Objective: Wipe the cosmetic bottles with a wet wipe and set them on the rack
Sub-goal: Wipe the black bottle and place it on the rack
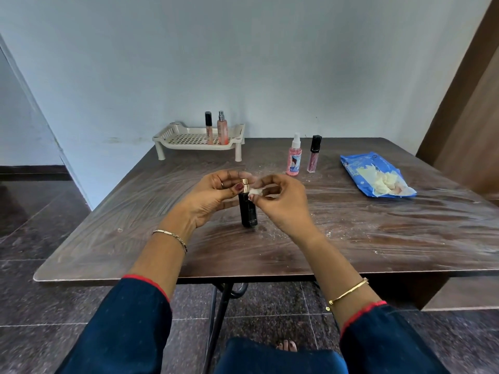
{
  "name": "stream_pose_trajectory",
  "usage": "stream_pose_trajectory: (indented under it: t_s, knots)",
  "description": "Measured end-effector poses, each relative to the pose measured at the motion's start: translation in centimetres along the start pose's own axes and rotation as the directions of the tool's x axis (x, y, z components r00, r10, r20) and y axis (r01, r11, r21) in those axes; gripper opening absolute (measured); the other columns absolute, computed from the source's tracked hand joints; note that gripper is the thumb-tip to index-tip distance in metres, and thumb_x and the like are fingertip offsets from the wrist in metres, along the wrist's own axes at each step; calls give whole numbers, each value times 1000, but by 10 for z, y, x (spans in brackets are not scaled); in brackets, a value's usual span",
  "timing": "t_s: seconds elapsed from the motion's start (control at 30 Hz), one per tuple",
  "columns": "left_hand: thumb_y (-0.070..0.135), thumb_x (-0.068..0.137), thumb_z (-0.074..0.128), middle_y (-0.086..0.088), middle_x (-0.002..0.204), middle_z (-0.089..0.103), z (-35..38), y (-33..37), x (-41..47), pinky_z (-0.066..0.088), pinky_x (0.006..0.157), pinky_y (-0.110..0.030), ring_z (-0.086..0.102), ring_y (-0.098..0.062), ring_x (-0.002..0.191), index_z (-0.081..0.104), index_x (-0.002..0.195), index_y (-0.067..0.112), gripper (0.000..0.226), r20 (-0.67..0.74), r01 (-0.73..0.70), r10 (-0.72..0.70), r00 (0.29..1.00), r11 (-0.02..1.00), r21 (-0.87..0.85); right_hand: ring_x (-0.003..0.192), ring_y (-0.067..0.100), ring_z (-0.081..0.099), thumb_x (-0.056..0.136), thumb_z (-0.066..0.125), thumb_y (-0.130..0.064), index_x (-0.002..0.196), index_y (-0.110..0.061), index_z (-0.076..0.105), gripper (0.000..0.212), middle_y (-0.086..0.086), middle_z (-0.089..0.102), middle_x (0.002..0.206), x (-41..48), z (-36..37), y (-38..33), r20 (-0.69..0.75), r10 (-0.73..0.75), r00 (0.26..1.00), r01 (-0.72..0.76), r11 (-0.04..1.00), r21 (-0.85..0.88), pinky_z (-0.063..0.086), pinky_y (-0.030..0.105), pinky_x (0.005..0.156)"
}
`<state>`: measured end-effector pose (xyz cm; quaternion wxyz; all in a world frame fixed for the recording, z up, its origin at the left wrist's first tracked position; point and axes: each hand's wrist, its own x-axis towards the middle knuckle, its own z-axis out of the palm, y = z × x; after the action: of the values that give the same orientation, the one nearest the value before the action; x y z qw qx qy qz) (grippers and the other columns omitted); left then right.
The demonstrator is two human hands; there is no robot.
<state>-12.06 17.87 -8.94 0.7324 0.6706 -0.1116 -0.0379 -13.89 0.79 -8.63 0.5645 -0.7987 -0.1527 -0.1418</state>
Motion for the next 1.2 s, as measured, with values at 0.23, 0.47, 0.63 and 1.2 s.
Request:
stream_pose_trajectory:
  t_s: [0.23,0.47,0.63,1.2]
  knots:
    - [10,78,66,-1,96,75,3,0,2,58,76,-33,69,-14,93,66,105,10,27,-14,-9,9,1000,999,-32,74,8,63,78,74,-2,98,-13,71,23,-6,66,80,-7,14,1,22,-206,978,203,933,-297,57,27,72]
    - [4,86,63,-10,114,70,-3,-4,7,57,80,-37,65,-21,108,65,110,8,25,-54,16,-17,998,1000,-16,72,4,63,77,74,-3,77,-19,70,16,-9,68,77,-20,14,17,59,-100,993,114,932,-344,57,29,71]
    - [10,79,66,-10,112,70,-2,-4,6,58,82,-39,65,-21,107,66,107,11,28,-52,32,-33,998,999,-29,71,2,63,75,73,-4,75,-21,71,17,-11,69,74,-25,10,23,97,-73,993,104,924,-367,57,26,72]
    - [12,78,69,-12,118,68,1,4,-2,55,88,-43,64,-25,109,66,108,8,30,-26,23,-23,999,1000,9,77,8,58,81,73,-11,85,-18,67,10,-8,61,85,-17,16,9,31,-195,980,190,894,-405,54,29,74]
